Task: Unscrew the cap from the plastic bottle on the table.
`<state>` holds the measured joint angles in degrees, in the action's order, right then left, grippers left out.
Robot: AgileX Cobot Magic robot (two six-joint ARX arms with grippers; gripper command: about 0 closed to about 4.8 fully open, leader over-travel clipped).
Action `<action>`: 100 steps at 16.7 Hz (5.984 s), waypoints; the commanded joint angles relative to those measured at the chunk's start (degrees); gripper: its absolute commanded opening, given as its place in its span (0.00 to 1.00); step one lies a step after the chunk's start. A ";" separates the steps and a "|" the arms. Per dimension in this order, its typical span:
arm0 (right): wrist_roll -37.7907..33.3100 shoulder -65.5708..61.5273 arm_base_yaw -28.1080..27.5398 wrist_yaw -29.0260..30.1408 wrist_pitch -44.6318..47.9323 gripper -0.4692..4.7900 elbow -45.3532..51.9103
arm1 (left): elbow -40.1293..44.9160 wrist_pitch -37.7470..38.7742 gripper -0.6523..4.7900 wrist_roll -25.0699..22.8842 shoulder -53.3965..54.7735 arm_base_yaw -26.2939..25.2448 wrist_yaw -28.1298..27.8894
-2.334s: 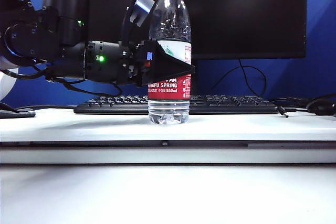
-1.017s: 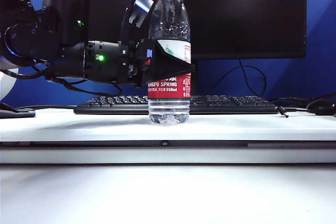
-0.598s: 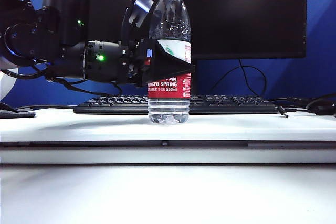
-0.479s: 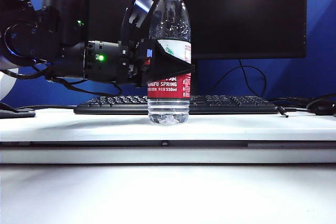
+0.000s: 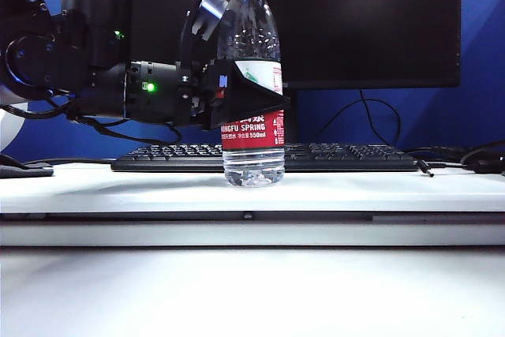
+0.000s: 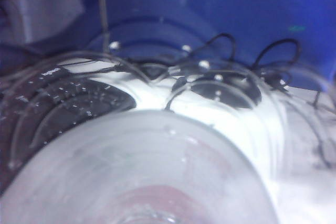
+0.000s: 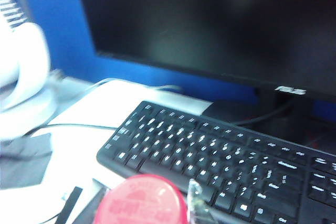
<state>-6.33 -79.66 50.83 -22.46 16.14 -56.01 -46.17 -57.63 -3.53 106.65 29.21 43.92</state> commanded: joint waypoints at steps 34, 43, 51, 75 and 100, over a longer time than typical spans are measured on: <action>-3.15 4.15 3.61 -12.37 -1.49 0.59 0.04 | -0.17 2.73 0.63 -0.28 -0.02 0.31 0.07; -4.61 1.81 3.48 -11.91 0.09 0.49 0.04 | -0.17 2.73 0.63 -0.28 -0.02 0.33 1.31; -4.26 1.81 3.10 -7.19 0.39 0.25 0.00 | -0.17 2.73 0.63 -0.31 -0.02 0.33 1.31; -2.36 6.58 -23.74 57.99 -13.20 0.43 -0.20 | -0.24 2.69 0.63 -0.52 -0.02 0.33 2.12; -2.27 3.45 7.43 -25.49 -2.86 0.56 0.42 | -0.24 -1.92 0.63 0.50 3.19 3.54 0.83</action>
<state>-8.23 -76.36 58.15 -47.24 13.41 -55.33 -46.39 -61.19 -3.14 109.19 32.58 44.56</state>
